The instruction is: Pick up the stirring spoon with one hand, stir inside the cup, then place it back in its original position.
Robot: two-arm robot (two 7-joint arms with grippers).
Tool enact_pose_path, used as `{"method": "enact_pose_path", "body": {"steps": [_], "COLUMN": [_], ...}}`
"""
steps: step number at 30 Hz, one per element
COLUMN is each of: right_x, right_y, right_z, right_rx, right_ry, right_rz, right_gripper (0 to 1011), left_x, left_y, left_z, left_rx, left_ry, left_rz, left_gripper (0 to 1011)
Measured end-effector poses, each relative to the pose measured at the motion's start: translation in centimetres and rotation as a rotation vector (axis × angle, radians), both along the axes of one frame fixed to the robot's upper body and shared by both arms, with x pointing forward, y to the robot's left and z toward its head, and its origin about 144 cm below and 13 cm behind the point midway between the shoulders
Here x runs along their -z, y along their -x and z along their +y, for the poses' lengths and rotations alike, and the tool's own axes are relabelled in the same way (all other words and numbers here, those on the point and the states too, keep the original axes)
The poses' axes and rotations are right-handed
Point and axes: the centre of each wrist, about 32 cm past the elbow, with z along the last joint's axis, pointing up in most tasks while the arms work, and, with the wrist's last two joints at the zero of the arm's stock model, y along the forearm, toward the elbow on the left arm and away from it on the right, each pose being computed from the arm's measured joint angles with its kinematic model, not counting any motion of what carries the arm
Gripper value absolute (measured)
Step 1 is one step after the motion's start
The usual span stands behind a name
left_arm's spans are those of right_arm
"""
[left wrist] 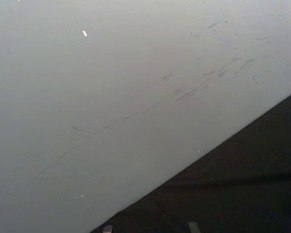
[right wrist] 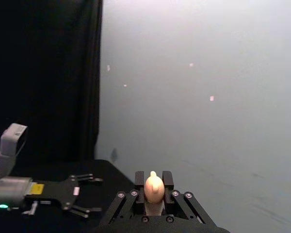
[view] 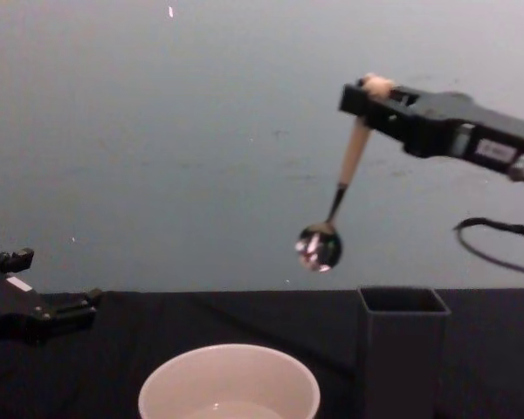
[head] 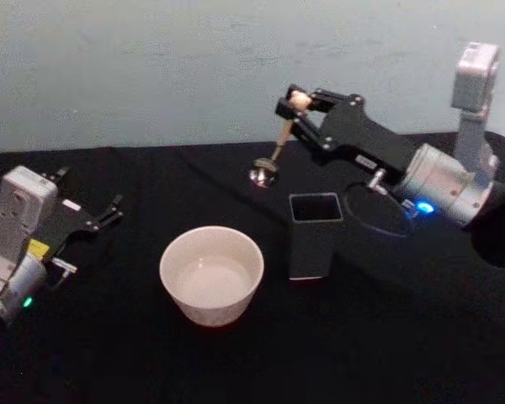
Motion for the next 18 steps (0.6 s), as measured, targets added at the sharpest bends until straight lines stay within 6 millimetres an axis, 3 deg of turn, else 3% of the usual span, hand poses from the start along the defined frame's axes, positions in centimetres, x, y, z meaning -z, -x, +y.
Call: {"method": "enact_pose_path", "body": {"steps": [11, 18], "right_x": [1.6, 2.6], "right_y": [-0.4, -0.2], "right_z": [3.3, 4.3], "right_rx": [-0.107, -0.144], "right_ry": [0.028, 0.055], "right_rz": [0.027, 0.046], "right_gripper": [213, 213], "left_x": [0.0, 0.0], "left_y": [0.0, 0.0], "left_z": [0.0, 0.0], "left_rx": [0.0, 0.0], "left_ry": [0.0, 0.0], "left_rz": [0.0, 0.0], "left_gripper": [1001, 1001]}}
